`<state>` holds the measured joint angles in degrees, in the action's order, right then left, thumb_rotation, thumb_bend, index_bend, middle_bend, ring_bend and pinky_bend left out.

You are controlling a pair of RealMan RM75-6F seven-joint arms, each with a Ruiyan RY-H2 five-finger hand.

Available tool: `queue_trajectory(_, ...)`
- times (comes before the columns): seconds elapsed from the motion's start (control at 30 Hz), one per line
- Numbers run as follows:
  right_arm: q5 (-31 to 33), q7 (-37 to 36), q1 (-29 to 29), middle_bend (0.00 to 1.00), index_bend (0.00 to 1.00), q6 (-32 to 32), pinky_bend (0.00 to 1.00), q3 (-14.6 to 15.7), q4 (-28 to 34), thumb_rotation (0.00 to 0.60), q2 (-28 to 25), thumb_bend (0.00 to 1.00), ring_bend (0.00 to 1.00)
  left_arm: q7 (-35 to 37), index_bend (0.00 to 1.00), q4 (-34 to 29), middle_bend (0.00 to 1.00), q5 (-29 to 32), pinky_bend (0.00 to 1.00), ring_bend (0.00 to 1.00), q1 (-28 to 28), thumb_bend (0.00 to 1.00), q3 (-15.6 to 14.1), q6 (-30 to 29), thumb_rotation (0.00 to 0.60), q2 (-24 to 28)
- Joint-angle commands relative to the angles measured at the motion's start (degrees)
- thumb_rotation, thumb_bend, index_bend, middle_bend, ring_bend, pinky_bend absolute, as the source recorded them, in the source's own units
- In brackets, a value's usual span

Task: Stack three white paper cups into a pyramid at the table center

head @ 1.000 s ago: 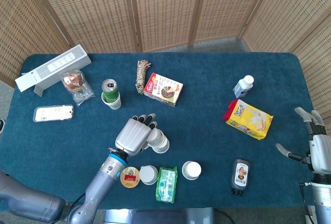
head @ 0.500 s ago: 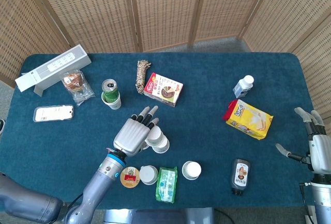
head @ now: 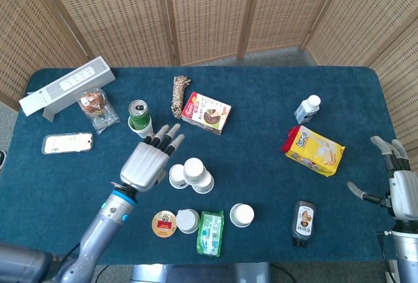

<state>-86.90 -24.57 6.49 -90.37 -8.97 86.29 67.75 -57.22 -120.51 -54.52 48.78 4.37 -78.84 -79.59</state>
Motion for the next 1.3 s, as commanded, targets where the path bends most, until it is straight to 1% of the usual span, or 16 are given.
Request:
queue_trajectory(0.03,-0.04,0.11,0.00,0.18,0.08,-0.04,0.00,0.01,0.07,0.600,0.02,0.13,0.13,4.37,0.05,-0.42,0.00,-3.67,0.23,0.00,-2.59,0.32,-2.06,0.53,0.600,4.50)
queue_trajectory(0.2,-0.19,0.56,0.01,0.18,0.08,-0.07,0.00,0.11,0.23,0.600,0.07,0.13,0.13,12.62,0.05,0.39,0.00,-10.33,0.19,0.00,-6.36,0.32,-4.80,1.09,0.600,11.18)
queue_trajectory(0.33,-0.53,1.35,0.09,0.18,0.08,-0.13,0.00,0.26,0.38,0.600,0.22,0.13,0.13,21.65,0.03,1.64,0.00,-17.64,0.17,0.00,-10.32,0.32,-7.50,0.68,0.600,17.16)
queue_trajectory(0.43,-0.64,2.09,0.15,0.18,0.08,-0.18,0.00,0.29,0.55,0.600,0.37,0.13,0.13,28.37,0.03,3.27,0.00,-22.53,0.16,0.00,-13.37,0.32,-8.90,-0.87,0.600,20.15)
queue_trajectory(0.57,-0.74,2.92,0.21,0.18,0.08,-0.14,0.00,0.39,0.74,0.600,0.54,0.13,0.13,35.31,0.03,6.12,0.00,-27.84,0.13,0.00,-17.07,0.32,-10.53,-3.02,0.600,22.58)
queue_trajectory(0.73,-1.00,4.02,0.22,0.18,0.08,-0.25,0.00,0.58,0.92,0.600,0.74,0.13,0.13,42.90,0.03,10.66,0.00,-34.94,0.11,0.00,-22.85,0.32,-13.03,-7.84,0.600,23.36)
queue_trajectory(0.9,-0.90,4.79,0.22,0.18,0.08,-0.12,0.00,0.66,1.20,0.600,0.78,0.13,0.13,47.55,0.03,15.97,0.00,-39.36,0.09,0.00,-28.94,0.32,-15.00,-13.01,0.600,22.24)
queue_trajectory(1.03,-0.69,5.36,0.20,0.18,0.08,-0.25,0.00,0.48,1.40,0.600,0.67,0.13,0.13,49.93,0.03,20.55,0.00,-40.88,0.06,0.00,-32.82,0.31,-15.70,-15.69,0.600,20.75)
queue_trajectory(1.1,-0.57,5.77,0.15,0.18,0.08,-0.40,0.00,0.36,1.42,0.600,0.65,0.13,0.13,50.77,0.03,22.34,0.00,-40.84,0.05,0.00,-34.35,0.32,-15.52,-16.74,0.600,20.01)
queue_trajectory(1.2,-0.20,6.76,0.06,0.18,0.08,-0.59,0.00,0.14,1.48,0.600,0.65,0.13,0.13,53.85,0.03,24.83,0.00,-40.26,0.03,0.00,-36.83,0.31,-15.23,-18.00,0.600,18.85)
queue_trajectory(1.3,0.34,8.04,-0.05,0.16,0.07,-0.35,0.00,0.12,1.82,0.600,0.48,0.13,0.08,55.99,0.03,27.00,0.00,-39.91,0.00,0.00,-38.68,0.31,-15.01,-18.87,0.600,18.01)
